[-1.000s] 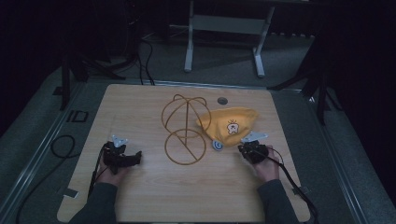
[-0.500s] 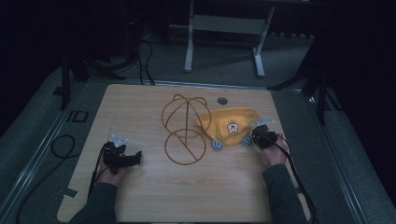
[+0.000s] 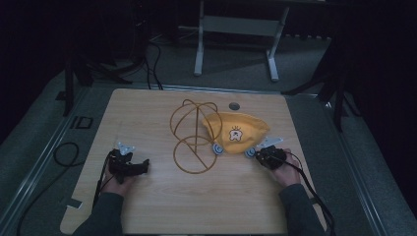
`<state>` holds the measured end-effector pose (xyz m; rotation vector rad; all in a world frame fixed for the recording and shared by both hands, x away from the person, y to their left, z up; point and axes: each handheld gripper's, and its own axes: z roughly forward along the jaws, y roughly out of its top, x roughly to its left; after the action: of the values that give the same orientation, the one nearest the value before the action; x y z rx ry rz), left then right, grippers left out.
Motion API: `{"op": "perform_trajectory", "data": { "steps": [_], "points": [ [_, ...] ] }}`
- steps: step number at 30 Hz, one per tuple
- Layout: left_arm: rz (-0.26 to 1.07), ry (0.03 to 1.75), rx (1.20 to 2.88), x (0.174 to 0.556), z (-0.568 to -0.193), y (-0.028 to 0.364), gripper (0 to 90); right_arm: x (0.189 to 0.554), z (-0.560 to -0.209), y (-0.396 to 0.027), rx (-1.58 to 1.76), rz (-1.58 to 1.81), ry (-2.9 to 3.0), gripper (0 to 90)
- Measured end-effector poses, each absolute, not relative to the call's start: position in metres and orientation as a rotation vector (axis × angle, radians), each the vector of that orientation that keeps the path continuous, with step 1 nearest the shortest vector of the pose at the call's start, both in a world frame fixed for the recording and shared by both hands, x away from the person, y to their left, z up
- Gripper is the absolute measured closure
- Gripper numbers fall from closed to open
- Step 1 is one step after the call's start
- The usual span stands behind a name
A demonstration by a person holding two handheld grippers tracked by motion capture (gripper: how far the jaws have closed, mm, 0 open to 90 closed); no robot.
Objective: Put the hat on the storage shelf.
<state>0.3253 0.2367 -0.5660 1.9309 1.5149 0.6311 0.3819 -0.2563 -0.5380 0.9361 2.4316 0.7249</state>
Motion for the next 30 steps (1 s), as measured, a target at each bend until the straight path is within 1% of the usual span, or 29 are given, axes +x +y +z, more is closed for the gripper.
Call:
{"op": "perform_trajectory", "data": {
  "steps": [4,7,13,16,18,20,25,30],
  "points": [
    [0.631,1.515,1.931,0.325,-0.566,0.237,11.5,0.38,-0.534,-0.25,0.879,0.773,2.42,73.5],
    [0.631,1.515,1.931,0.325,-0.566,0.237,11.5,0.384,-0.535,-0.245,0.868,0.765,2.425,69.6],
    [0.631,1.515,1.93,0.325,-0.566,0.237,11.4,0.389,-0.545,-0.238,0.873,0.727,2.46,62.3],
    [0.631,1.515,1.93,0.325,-0.566,0.237,11.5,0.392,-0.544,-0.239,0.913,0.751,2.473,61.4],
    [0.631,1.515,1.93,0.325,-0.566,0.237,11.5,0.395,-0.545,-0.239,0.933,0.759,2.472,62.6],
    [0.631,1.515,1.93,0.325,-0.566,0.237,11.5,0.398,-0.545,-0.24,0.973,0.774,2.466,66.4],
    [0.631,1.515,1.931,0.325,-0.566,0.237,11.5,0.401,-0.541,-0.232,0.981,0.697,2.464,81.9],
    [0.631,1.515,1.931,0.325,-0.566,0.237,11.5,0.402,-0.537,-0.229,0.998,0.716,2.474,83.9]
  ]
}}
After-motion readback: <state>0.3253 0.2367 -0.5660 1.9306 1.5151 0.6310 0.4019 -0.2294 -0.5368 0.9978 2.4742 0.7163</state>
